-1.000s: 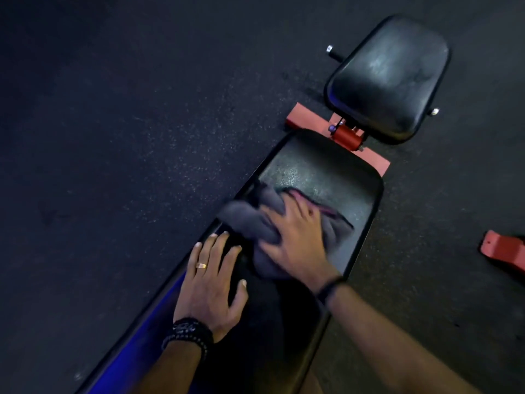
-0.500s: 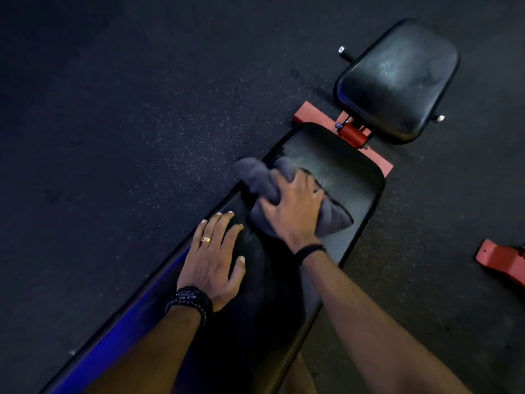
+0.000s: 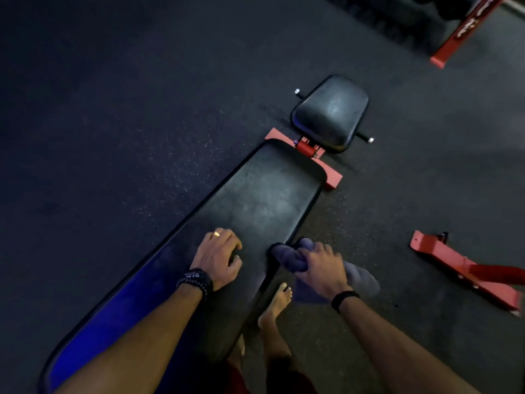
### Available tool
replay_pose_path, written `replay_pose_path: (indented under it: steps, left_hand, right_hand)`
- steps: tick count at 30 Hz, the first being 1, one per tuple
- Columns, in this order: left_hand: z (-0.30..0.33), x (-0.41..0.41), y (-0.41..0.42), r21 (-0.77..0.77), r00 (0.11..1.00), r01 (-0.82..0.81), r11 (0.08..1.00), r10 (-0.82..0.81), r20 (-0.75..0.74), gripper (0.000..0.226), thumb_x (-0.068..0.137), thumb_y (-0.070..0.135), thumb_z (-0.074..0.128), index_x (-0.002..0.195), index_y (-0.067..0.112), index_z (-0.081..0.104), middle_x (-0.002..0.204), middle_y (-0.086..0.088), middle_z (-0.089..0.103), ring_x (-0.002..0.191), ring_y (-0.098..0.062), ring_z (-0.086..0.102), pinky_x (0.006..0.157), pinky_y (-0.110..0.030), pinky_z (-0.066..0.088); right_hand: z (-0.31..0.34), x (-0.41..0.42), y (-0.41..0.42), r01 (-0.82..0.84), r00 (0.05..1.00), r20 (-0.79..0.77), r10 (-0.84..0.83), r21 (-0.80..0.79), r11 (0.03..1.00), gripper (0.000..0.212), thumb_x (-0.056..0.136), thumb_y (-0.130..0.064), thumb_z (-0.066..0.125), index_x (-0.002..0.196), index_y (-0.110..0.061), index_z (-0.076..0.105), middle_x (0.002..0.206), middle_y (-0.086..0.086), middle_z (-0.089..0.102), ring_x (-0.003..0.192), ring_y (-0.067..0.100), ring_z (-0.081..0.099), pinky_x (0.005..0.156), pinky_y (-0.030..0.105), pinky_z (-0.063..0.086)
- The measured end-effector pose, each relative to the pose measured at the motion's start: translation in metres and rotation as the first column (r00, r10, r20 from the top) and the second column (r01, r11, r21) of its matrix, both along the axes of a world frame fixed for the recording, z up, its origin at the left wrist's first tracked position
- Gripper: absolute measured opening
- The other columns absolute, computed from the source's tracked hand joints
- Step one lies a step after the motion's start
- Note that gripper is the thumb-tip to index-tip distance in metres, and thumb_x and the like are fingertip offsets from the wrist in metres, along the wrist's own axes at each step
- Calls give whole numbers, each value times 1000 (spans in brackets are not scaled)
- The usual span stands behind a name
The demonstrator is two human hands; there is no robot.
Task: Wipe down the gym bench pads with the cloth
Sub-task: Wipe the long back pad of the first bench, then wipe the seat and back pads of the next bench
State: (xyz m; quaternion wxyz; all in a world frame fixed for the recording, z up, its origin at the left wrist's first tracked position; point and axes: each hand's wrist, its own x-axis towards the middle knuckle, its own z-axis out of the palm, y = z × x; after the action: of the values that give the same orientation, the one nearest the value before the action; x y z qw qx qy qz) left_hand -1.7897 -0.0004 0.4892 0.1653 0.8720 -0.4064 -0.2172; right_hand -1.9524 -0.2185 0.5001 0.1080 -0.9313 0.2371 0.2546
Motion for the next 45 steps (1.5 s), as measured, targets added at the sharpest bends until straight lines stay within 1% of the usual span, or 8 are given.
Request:
replay_pose_path:
  steps: [2, 7, 15, 23, 27, 31, 36, 45]
  left_hand:
    - [15, -16, -5, 97, 992, 118, 988, -112, -59, 31, 85, 40, 46, 107, 23, 59, 111, 6, 56, 107, -15, 49, 97, -35, 40]
    - [57, -41, -55, 250, 945, 310, 918, -268, -186, 42, 92, 48, 54, 125, 22, 57, 130, -2, 57, 122, -22, 51, 100, -35, 39]
    - [137, -100, -181, 180, 867, 494, 850, -496, -37, 46, 89, 54, 55, 124, 25, 57, 125, -2, 63, 115, -24, 59, 95, -34, 47]
    - [200, -263, -294, 72, 641, 761, 645, -764, 77, 46, 88, 55, 54, 123, 25, 58, 127, 3, 63, 114, -19, 60, 98, -37, 48]
    - [219, -369, -342, 52, 507, 855, 517, -851, 136, 41, 91, 50, 55, 123, 25, 58, 126, 4, 63, 115, -18, 59, 98, -35, 46]
    - [238, -463, -387, -16, 433, 898, 439, -881, 191, 39, 89, 49, 57, 120, 25, 60, 122, 3, 64, 111, -21, 61, 95, -36, 47]
    - [261, -537, -431, -163, 449, 889, 428, -883, 133, 55, 90, 49, 59, 139, 27, 46, 137, 3, 53, 118, -23, 58, 99, -38, 45]
    - [298, -567, -574, -228, 444, 892, 389, -847, 291, 87, 71, 67, 35, 146, 23, 36, 145, 1, 44, 127, -23, 50, 105, -38, 38]
  right_hand:
    - [26, -20, -7, 153, 988, -17, -154, -9, 988, 35, 84, -48, 54, 118, -37, 57, 116, 0, 53, 109, 24, 51, 88, 42, 44]
    - [102, -44, -29, 321, 944, 74, -322, 22, 947, 42, 83, -50, 58, 122, -33, 57, 115, 2, 56, 109, 25, 53, 89, 41, 45]
    - [187, -138, -73, 595, 763, 346, -545, -49, 802, 46, 79, -52, 60, 119, -30, 60, 114, 7, 60, 110, 30, 56, 90, 41, 49]
    - [218, -345, -93, 880, 419, 471, -776, 2, 476, 35, 74, -49, 62, 103, -29, 61, 107, -2, 67, 106, 27, 61, 82, 40, 50]
    - [223, -456, -96, 947, 278, 503, -818, -1, 321, 41, 74, -53, 60, 109, -31, 62, 110, 2, 64, 107, 28, 60, 85, 40, 51]
    - [235, -547, -106, 977, 166, 584, -794, 14, 214, 38, 71, -55, 58, 102, -34, 60, 99, -2, 62, 96, 24, 61, 81, 42, 53]
    - [264, -619, -142, 986, 141, 679, -720, -36, 160, 37, 75, -53, 63, 108, -36, 64, 99, -1, 58, 93, 24, 60, 79, 38, 52]
    - [301, -655, -300, 956, 293, 789, -540, -238, 170, 47, 75, -55, 62, 119, -39, 61, 105, -1, 56, 102, 23, 52, 84, 39, 44]
